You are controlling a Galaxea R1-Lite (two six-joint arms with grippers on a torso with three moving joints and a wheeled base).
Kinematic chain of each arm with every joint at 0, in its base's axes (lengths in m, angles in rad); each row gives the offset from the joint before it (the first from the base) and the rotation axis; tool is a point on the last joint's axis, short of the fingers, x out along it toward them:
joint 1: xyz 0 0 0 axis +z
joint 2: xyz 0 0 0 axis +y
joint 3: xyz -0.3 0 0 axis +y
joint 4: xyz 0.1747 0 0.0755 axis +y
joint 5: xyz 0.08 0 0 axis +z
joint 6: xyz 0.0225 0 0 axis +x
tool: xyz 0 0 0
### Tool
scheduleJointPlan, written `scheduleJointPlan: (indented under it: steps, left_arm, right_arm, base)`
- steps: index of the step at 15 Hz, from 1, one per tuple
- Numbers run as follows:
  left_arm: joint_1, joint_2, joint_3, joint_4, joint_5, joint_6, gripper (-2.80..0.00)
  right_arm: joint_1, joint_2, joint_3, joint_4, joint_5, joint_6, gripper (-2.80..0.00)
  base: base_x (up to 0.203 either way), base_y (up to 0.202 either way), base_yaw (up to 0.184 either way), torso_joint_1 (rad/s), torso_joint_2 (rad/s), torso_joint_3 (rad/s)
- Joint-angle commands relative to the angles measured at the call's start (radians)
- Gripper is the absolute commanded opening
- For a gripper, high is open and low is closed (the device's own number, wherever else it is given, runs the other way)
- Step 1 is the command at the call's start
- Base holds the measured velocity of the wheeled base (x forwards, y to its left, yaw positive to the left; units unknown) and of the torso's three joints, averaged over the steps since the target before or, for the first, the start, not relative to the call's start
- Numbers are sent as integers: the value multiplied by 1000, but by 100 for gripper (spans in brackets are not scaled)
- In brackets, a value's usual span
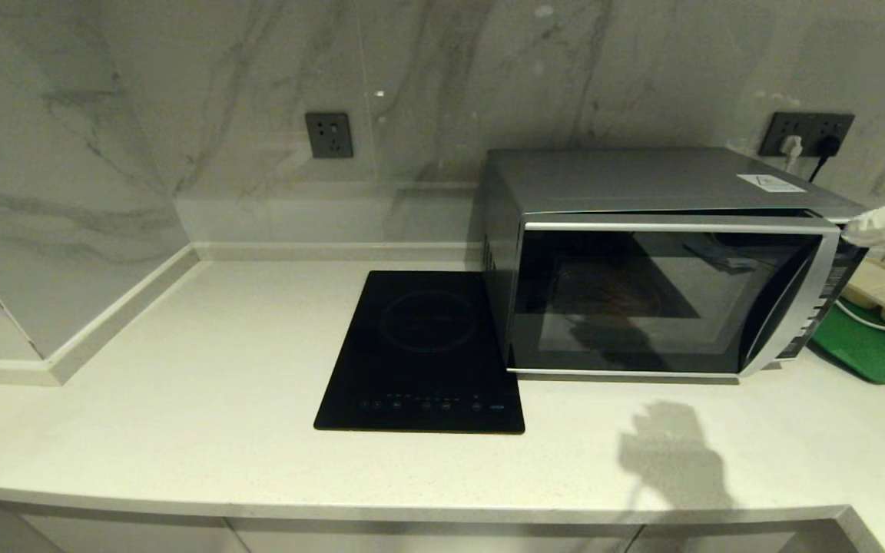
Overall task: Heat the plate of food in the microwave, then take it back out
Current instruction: Open the microwave oven
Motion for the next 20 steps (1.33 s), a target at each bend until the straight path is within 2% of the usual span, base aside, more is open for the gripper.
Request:
scheduleJointPlan:
  steps: [1,4,6,8,10,15,20]
  left_arm:
    - [0,0,0,1,1,-1,-280]
    - [0,0,0,-1,1,-1,-280]
    - [0,0,0,-1,1,-1,-280]
    - [0,0,0,-1,1,-1,-280]
    - [0,0,0,-1,1,-1,-280]
    - [0,0,0,0,1,-1,-280]
    - [0,0,0,1,1,-1,-280]
  right_arm:
    - [-82,183,-155,6,50,-14,-280]
    - [-198,387,-334,28,128,-22,-280]
    - [-270,451,-364,6,156,-18,-280]
    - [-316,467,-367,-52,166,3,-280]
    - [-355,468,-367,-100,212,4,-280]
    - [-411,509,-367,-126,221,2,-280]
    - [-427,538,-367,-128,224,-2,-280]
  base:
    - [0,0,0,0,0,0]
    - [0,0,0,0,0,0]
    - [0,0,0,0,0,0]
    - [0,0,0,0,0,0]
    - [0,0,0,0,0,0]
    - [0,0,0,0,0,0]
    - [0,0,0,0,0,0]
